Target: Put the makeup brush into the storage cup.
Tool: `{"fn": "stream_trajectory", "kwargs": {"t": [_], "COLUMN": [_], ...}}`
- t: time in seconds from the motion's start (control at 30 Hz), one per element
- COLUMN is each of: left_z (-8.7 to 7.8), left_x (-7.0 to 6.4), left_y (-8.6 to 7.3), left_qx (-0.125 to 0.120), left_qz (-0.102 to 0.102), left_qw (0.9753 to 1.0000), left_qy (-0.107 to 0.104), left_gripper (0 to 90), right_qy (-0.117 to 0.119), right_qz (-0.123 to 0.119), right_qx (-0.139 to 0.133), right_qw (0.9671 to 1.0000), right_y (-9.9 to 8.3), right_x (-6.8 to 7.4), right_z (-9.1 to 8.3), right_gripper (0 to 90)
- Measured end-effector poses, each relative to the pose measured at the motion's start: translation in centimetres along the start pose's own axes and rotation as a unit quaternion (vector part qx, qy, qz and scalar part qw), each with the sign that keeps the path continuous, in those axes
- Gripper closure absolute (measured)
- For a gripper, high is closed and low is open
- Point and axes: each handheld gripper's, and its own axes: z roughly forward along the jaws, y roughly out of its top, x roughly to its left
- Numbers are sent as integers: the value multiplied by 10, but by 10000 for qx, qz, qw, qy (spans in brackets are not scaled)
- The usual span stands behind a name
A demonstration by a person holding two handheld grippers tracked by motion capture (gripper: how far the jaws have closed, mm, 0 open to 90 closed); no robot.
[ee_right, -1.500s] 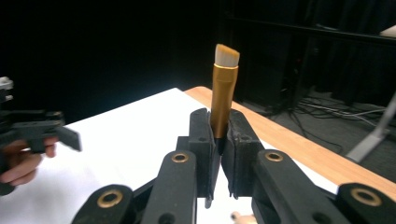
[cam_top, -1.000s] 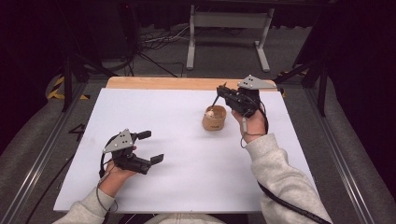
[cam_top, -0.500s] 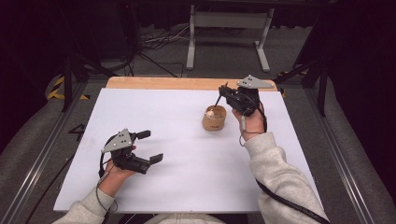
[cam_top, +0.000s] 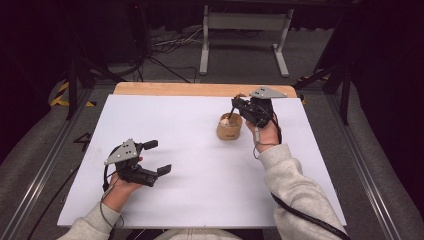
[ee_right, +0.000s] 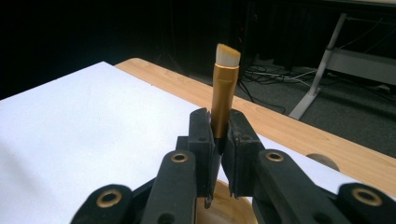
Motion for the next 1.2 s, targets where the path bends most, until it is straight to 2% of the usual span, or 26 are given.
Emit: {"fn": "stream_trajectory", "kwargs": {"t": [0.33,0.43,0.53,0.57,0.6,0.73,0.8,0.87,0.97,1.1,1.2], "left_z": [-4,-4,-4,-4,-4,-5,-6,-7,-8,-10,-15], "left_x": [0,0,0,0,0,0,0,0,0,-2,-2], "left_y": [-1,-1,0,0,0,1,1,1,1,1,0], "left_qx": [-19,-18,-15,-15,-15,-35,-35,-37,-53,-50,-57], "left_qz": [8,12,21,23,23,13,17,6,4,10,3], "left_qw": [10000,10000,10000,10000,10000,10000,10000,10000,10000,10000,9999], "left_qy": [57,50,52,55,55,61,64,72,77,72,86], "left_gripper": [12,12,12,12,12,12,12,12,12,12,12], "right_qy": [18,31,10,-53,-53,-190,-172,-103,35,290,389], "right_qz": [7,10,25,37,37,32,26,0,-182,-266,-307], "right_qx": [240,265,173,108,108,-32,-112,-210,-318,-531,-610], "right_qw": [9997,9996,9998,9999,9999,9998,9998,9997,9993,9978,9969], "right_y": [-12,-12,-9,-7,-7,-3,-2,0,1,0,-1], "right_x": [0,-1,-2,-3,-3,-7,-9,-10,-10,-7,-6], "right_z": [14,14,10,7,7,-5,-12,-21,-36,-56,-66], "right_gripper": [802,707,546,463,463,299,249,184,109,64,46]}}
